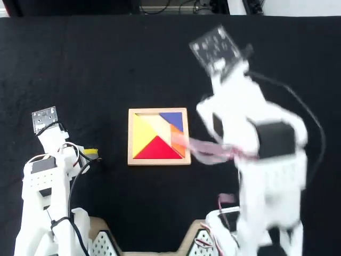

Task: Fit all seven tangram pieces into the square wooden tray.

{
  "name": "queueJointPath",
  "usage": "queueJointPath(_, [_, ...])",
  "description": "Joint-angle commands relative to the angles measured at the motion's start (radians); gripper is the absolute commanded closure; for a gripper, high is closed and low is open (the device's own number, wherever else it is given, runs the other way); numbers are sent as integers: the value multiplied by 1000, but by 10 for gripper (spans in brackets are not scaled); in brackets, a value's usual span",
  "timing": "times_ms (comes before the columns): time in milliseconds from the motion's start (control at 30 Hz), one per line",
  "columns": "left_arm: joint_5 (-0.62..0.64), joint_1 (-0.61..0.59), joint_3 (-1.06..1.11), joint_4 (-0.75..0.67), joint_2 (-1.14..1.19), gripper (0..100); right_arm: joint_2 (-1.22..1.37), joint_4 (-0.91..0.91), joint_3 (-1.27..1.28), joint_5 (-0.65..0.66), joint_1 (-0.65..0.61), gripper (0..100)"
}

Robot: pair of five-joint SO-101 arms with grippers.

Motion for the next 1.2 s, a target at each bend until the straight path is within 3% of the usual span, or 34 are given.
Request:
queueJointPath(0, [-14,12,-4,-5,-8,668,-157,87,45,-176,-130,987])
queueJointPath(133, [-14,12,-4,-5,-8,668,-255,115,27,-261,-284,986])
queueJointPath(233, [-14,12,-4,-5,-8,668,-302,115,-4,-258,-301,986])
queueJointPath(1067, [-14,12,-7,-5,-8,668,-320,155,-53,-258,-295,986])
queueJointPath(1167, [-14,12,-7,-5,-8,668,-302,106,-5,-199,-164,986])
